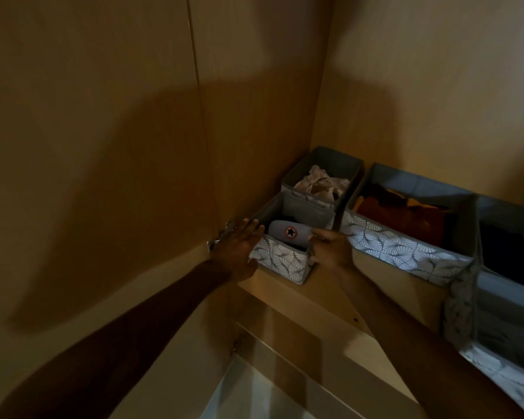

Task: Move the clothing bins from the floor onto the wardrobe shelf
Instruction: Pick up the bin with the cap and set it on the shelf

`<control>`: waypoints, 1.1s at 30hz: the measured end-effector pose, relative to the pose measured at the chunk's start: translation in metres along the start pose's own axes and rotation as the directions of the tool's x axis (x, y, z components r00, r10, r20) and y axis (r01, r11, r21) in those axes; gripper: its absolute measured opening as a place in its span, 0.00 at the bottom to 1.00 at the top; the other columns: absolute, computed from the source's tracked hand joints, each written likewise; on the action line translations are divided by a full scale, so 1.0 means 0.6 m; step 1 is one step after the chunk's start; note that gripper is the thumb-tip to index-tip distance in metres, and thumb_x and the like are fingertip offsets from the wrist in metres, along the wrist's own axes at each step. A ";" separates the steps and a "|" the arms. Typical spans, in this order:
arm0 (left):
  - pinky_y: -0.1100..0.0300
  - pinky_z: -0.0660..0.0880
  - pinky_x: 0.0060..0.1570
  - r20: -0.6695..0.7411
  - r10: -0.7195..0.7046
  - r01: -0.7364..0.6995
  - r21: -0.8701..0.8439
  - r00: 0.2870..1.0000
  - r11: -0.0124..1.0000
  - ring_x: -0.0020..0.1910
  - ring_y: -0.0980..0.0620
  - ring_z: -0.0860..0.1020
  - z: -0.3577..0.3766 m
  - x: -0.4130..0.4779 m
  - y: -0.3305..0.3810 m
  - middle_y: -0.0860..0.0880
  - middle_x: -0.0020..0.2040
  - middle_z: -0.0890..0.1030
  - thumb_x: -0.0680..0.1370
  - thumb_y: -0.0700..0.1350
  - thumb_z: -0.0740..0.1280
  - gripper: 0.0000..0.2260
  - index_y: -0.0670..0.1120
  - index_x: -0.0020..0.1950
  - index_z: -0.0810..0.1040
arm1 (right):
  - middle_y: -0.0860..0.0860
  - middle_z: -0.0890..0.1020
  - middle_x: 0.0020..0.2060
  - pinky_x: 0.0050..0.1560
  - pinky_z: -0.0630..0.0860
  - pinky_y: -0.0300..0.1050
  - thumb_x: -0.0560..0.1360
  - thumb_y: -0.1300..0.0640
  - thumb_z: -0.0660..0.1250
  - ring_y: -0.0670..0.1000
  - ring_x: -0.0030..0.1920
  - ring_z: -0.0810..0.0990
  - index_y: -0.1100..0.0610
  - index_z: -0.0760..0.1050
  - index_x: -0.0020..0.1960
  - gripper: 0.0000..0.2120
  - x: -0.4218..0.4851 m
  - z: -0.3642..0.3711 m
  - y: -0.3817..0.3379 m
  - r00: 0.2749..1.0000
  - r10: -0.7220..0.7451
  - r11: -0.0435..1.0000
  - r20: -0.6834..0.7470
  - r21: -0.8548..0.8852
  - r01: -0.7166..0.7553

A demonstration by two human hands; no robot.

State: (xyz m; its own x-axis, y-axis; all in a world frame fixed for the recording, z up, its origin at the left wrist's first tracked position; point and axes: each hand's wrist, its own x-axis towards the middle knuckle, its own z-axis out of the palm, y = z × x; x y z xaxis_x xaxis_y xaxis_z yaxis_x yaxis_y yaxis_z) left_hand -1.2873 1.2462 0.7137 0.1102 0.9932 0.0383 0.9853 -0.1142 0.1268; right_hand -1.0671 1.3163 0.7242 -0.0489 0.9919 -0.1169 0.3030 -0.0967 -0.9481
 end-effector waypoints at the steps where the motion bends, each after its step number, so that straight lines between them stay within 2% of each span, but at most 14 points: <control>1: 0.48 0.47 0.77 0.012 -0.013 0.013 -0.004 1.000 1.000 0.79 0.46 0.44 -0.005 0.002 -0.001 0.48 0.80 0.47 0.76 0.51 0.65 0.38 0.48 0.80 0.48 | 0.57 0.82 0.37 0.38 0.79 0.47 0.76 0.61 0.68 0.51 0.34 0.79 0.60 0.78 0.62 0.15 0.000 0.006 0.001 1.000 -0.020 1.000 0.018 0.000 0.020; 3: 0.46 0.48 0.76 0.036 -0.040 0.040 -0.021 0.999 0.999 0.79 0.46 0.44 -0.010 0.006 -0.003 0.47 0.80 0.47 0.75 0.51 0.66 0.39 0.48 0.80 0.47 | 0.56 0.82 0.39 0.42 0.79 0.47 0.74 0.60 0.70 0.51 0.37 0.79 0.60 0.78 0.61 0.16 0.004 0.015 0.005 0.998 -0.041 0.999 0.057 0.003 0.041; 7: 0.46 0.48 0.76 0.082 -0.086 0.091 -0.053 0.993 0.994 0.79 0.46 0.42 -0.014 0.018 -0.006 0.49 0.80 0.44 0.74 0.52 0.68 0.42 0.50 0.80 0.45 | 0.55 0.82 0.55 0.60 0.77 0.53 0.71 0.59 0.74 0.52 0.55 0.80 0.61 0.75 0.65 0.24 0.009 0.026 0.008 0.993 -0.029 1.000 0.116 0.006 0.029; 12: 0.47 0.46 0.76 0.130 -0.092 0.107 -0.116 0.987 0.987 0.78 0.47 0.39 -0.019 0.026 -0.008 0.51 0.80 0.41 0.73 0.51 0.68 0.44 0.52 0.80 0.42 | 0.57 0.76 0.65 0.63 0.75 0.56 0.66 0.59 0.78 0.56 0.64 0.76 0.63 0.71 0.68 0.33 0.002 0.027 0.009 0.989 -0.052 0.996 0.140 -0.064 0.061; 16: 0.44 0.46 0.76 0.185 -0.063 0.090 -0.142 0.981 0.986 0.78 0.47 0.38 -0.026 0.033 -0.014 0.50 0.80 0.39 0.74 0.49 0.68 0.44 0.51 0.79 0.41 | 0.60 0.76 0.64 0.62 0.76 0.57 0.66 0.64 0.77 0.58 0.64 0.76 0.66 0.70 0.68 0.32 0.000 0.019 0.013 0.991 -0.064 0.995 0.115 -0.069 0.072; 21: 0.44 0.44 0.76 0.223 -0.061 0.092 -0.133 0.973 0.987 0.78 0.47 0.36 -0.030 0.048 -0.012 0.51 0.80 0.38 0.74 0.47 0.68 0.44 0.51 0.79 0.40 | 0.61 0.78 0.63 0.63 0.75 0.57 0.66 0.64 0.78 0.59 0.64 0.76 0.68 0.69 0.68 0.34 0.001 0.022 0.015 0.993 -0.093 0.992 0.073 -0.073 0.099; 25: 0.45 0.44 0.76 0.201 -0.071 0.101 -0.143 0.977 0.985 0.78 0.47 0.37 -0.025 0.043 -0.015 0.52 0.80 0.38 0.74 0.47 0.68 0.44 0.52 0.79 0.40 | 0.59 0.82 0.49 0.60 0.77 0.57 0.67 0.65 0.77 0.59 0.56 0.80 0.68 0.69 0.68 0.32 0.002 0.027 0.015 0.987 -0.146 0.983 0.072 -0.104 0.153; 29: 0.45 0.42 0.75 0.199 -0.097 0.133 -0.177 0.975 0.975 0.78 0.49 0.36 -0.015 0.047 -0.023 0.53 0.79 0.37 0.74 0.49 0.69 0.45 0.53 0.79 0.40 | 0.53 0.77 0.44 0.59 0.77 0.58 0.67 0.66 0.77 0.55 0.50 0.80 0.69 0.70 0.66 0.31 0.004 0.031 0.016 0.982 -0.184 0.975 0.051 -0.118 0.189; 31: 0.44 0.42 0.75 0.198 -0.099 0.135 -0.177 0.975 0.975 0.78 0.49 0.36 -0.014 0.049 -0.023 0.53 0.79 0.37 0.74 0.51 0.69 0.45 0.54 0.79 0.40 | 0.51 0.76 0.45 0.58 0.78 0.59 0.66 0.64 0.78 0.57 0.51 0.81 0.68 0.71 0.67 0.32 0.004 0.033 0.018 0.979 -0.195 0.972 0.051 -0.124 0.200; 33: 0.44 0.43 0.75 0.188 -0.098 0.135 -0.192 0.977 0.972 0.78 0.49 0.36 -0.014 0.049 -0.020 0.54 0.79 0.38 0.74 0.52 0.69 0.44 0.53 0.79 0.41 | 0.55 0.78 0.51 0.59 0.77 0.58 0.67 0.63 0.77 0.59 0.56 0.80 0.68 0.70 0.68 0.33 0.003 0.032 0.020 0.978 -0.198 0.970 0.060 -0.134 0.205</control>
State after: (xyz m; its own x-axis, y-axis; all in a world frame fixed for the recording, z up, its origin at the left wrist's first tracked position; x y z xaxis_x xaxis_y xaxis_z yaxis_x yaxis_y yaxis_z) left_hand -1.2972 1.2763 0.7213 0.0352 0.9863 -0.1613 0.9476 0.0183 0.3188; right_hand -1.0820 1.3155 0.7072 -0.1654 0.9847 0.0556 0.4117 0.1202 -0.9034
